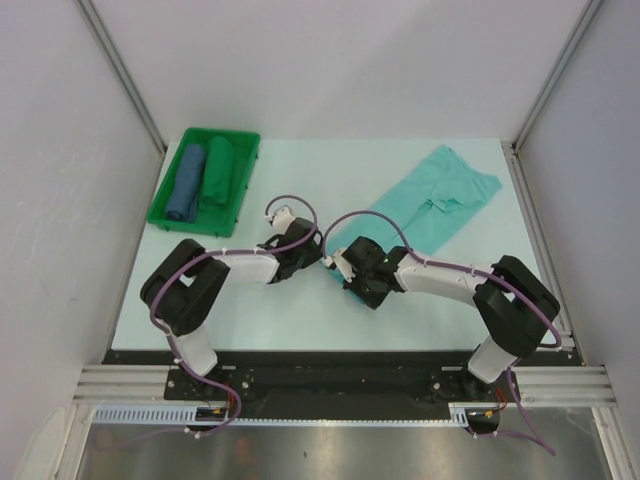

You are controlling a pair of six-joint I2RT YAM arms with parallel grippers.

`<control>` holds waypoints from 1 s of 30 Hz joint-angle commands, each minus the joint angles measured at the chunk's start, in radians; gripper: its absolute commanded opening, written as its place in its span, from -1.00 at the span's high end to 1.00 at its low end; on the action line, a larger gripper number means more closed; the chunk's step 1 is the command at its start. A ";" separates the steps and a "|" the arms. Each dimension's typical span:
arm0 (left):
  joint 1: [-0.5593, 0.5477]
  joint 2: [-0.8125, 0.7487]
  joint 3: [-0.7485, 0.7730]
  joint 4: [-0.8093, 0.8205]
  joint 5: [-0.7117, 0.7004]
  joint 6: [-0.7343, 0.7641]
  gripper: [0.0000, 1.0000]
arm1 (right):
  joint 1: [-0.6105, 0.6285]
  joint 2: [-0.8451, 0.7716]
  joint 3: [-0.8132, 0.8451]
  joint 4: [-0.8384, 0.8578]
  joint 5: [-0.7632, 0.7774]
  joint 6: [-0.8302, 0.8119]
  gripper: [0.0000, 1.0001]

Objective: Roll the t-shirts
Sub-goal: Roll the T-shirt to the center of the board.

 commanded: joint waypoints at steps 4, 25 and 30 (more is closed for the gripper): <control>-0.003 0.055 0.015 -0.105 -0.007 0.024 0.55 | -0.016 -0.046 0.031 -0.006 -0.024 0.001 0.83; -0.067 0.046 0.309 -0.381 -0.027 -0.013 0.78 | -0.169 -0.115 0.087 -0.061 -0.130 -0.032 0.87; -0.076 0.107 0.417 -0.459 -0.044 -0.011 0.73 | -0.244 -0.115 0.087 -0.070 -0.170 -0.040 0.91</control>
